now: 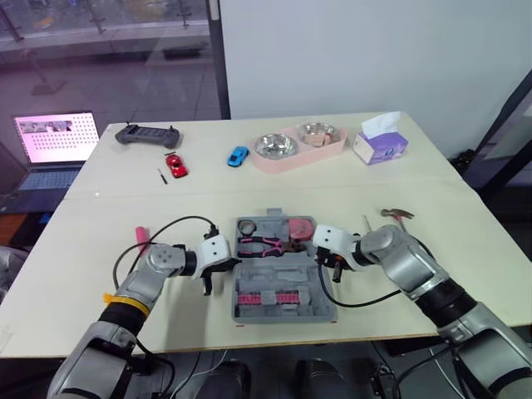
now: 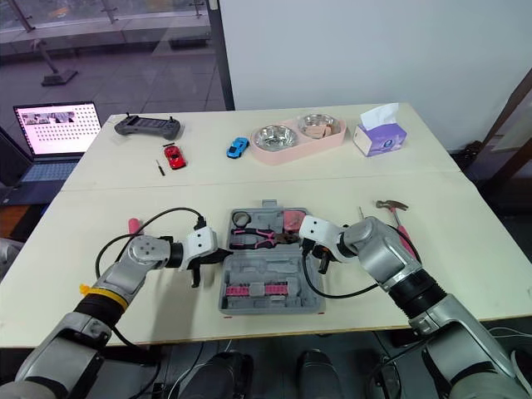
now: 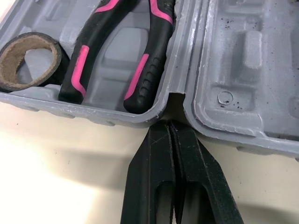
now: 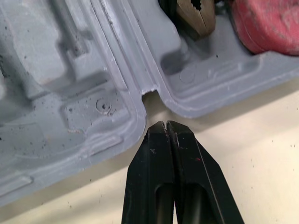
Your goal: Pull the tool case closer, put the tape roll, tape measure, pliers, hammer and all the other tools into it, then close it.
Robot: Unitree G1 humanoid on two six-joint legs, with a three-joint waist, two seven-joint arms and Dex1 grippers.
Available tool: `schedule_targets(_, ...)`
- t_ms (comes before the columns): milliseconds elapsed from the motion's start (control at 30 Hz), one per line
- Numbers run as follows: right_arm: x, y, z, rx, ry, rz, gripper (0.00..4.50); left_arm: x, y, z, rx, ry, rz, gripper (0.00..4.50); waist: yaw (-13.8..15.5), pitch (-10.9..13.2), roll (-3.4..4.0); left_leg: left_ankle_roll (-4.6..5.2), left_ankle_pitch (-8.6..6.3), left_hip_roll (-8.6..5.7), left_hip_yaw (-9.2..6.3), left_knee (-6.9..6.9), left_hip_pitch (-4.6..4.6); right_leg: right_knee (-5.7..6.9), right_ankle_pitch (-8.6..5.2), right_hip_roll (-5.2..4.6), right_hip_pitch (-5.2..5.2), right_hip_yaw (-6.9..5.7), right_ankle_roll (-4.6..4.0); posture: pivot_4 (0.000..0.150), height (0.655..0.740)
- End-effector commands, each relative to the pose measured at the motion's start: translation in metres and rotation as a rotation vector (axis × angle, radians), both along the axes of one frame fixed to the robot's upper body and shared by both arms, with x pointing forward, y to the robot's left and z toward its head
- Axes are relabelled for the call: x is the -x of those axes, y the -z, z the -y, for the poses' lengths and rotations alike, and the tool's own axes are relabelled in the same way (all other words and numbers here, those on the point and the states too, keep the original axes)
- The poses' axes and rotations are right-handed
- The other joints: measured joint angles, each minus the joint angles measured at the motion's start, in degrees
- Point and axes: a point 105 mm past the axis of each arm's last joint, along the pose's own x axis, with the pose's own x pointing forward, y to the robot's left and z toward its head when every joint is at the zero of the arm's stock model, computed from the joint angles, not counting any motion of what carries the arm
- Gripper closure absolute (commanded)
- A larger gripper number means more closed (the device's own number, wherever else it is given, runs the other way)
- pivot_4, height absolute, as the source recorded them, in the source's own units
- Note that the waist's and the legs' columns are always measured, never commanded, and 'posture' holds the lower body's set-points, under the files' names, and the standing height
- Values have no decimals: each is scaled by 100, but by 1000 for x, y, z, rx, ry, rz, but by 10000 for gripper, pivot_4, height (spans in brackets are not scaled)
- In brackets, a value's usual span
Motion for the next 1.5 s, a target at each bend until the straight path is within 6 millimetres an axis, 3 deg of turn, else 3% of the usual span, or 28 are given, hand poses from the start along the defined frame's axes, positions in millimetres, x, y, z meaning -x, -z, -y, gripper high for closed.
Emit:
schedule_targets(33, -3, -4, 9, 2, 32, 23, 45000, 4, 9, -25, -47, -64, -36, 44274, -19, 0, 0, 0, 0, 0, 1, -4, 0, 1, 0, 0, -3, 0, 0, 1500, 7400)
schedule_targets(300, -8, -16, 27, -4, 107, 79, 45000, 7, -1, -48, -39, -118, -16, 44274, -56, 0, 0, -1, 1, 1, 3, -11, -1, 5, 0, 0, -12, 3, -1, 1500, 7400)
schedule_targets(400, 1, -34, 35, -90, 115, 126, 45000, 13, -18, -60, 37, -158, 6, 44274, -96, 0, -1, -1, 1, 0, 3, -22, -13, 6, 0, -4, -29, 6, -1, 1500, 7400)
schedule_targets(500, 20, -68, 34, -262, 77, 222, 45000, 29, -43, -75, 164, -168, 1, 44274, -105, 3, -3, -2, 1, 0, 6, -43, -18, 4, 0, -8, -48, 17, -2, 1500, 7400)
schedule_targets(567, 30, -80, 39, -327, 100, 247, 45000, 39, -55, -81, 216, -166, -7, 44274, -105, 4, -1, -3, 1, 8, 5, -48, -21, 2, -1, -8, -52, 18, -4, 1500, 7400)
schedule_targets(667, 51, -101, 73, -444, 208, 312, 45000, 59, -76, -108, 271, -185, 4, 44274, -74, 5, -3, -7, 3, 10, 4, -43, -16, -3, -1, -10, -39, 18, -6, 1500, 7400)
schedule_targets(700, 58, -103, 89, -452, 254, 337, 42072, 63, -78, -119, 263, -215, 11, 44830, -64, 5, -3, -7, 3, 9, 4, -43, -16, -8, -1, -12, -35, 18, -6, 1500, 7400)
schedule_targets(800, 87, -98, 133, -487, 396, 318, 31715, 75, -76, -158, 224, -343, 1, 37029, 34, 5, -4, -7, 3, 8, 8, -43, -12, -20, -13, -16, -23, 17, -24, 1500, 7400)
schedule_targets(1000, 120, -101, 188, -523, 588, 406, 894, 92, -75, -216, 199, -560, 51, 5865, 33, 6, -2, -7, 3, 12, 15, -40, -4, -20, -17, -21, -15, 17, -26, 1500, 7400)
schedule_targets(1033, 124, -101, 194, -512, 605, 418, 0, 96, -73, -223, 194, -589, 53, 671, 27, 7, -3, -6, 3, 12, 16, -42, -4, -20, -17, -22, -17, 17, -26, 1500, 7400)
schedule_targets(1200, 135, -101, 212, -499, 664, 444, 0, 113, -59, -248, 145, -669, 40, 671, 24, 7, -2, -6, 2, 12, 26, -50, -5, -20, -17, -27, -28, 20, -26, 1500, 7400)
schedule_targets(1500, 133, -97, 205, -490, 635, 426, 0, 112, -56, -241, 159, -641, 39, 671, 36, 6, -8, -8, 1, 11, 26, -46, -7, -22, -20, -34, -20, 20, -29, 1500, 7400)
